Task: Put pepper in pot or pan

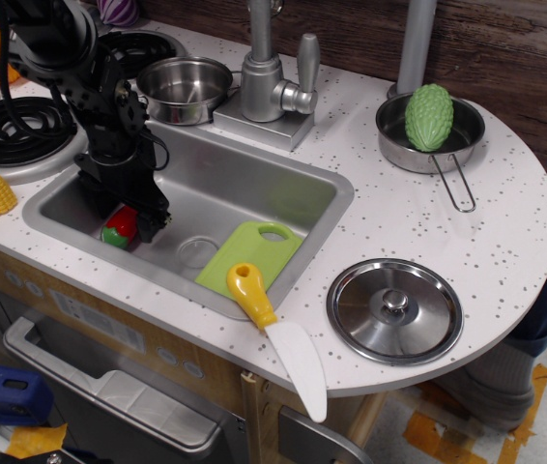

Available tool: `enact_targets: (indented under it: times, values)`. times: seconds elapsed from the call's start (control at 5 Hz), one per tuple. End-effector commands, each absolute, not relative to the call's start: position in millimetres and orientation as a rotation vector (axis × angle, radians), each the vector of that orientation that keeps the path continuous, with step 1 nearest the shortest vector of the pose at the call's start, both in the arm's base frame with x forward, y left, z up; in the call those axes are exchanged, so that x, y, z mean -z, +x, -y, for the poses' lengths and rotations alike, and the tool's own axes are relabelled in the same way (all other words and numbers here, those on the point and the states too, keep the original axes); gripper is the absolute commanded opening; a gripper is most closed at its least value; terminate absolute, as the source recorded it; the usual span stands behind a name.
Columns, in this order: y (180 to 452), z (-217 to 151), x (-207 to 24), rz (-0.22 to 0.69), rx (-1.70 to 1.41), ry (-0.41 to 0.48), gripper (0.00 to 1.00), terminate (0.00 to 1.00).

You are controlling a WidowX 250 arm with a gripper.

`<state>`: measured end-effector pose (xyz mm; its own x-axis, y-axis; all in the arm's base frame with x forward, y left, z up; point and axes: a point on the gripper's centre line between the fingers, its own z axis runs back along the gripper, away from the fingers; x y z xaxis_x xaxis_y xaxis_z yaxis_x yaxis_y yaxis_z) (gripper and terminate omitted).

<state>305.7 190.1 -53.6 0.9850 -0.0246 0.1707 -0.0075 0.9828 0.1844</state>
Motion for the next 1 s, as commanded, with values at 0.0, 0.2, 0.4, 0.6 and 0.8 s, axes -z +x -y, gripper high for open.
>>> enact_targets:
  times: [0.0, 0.2, 0.4, 0.6, 0.8]
  values:
    - [305, -206, 50, 0.212, -0.053, 0.178, 1.00, 0.00]
    - [305, -203, 51, 0.222, -0.077, 0.194, 0.00, 0.00]
    - [308, -198, 37, 0.262, -0.074, 0.257, 0.00, 0.00]
    - [318, -201, 11, 0.296, -0.067, 0.282, 0.00, 0.00]
    - [333, -209, -22, 0.317, -0.048, 0.334, 0.00, 0.00]
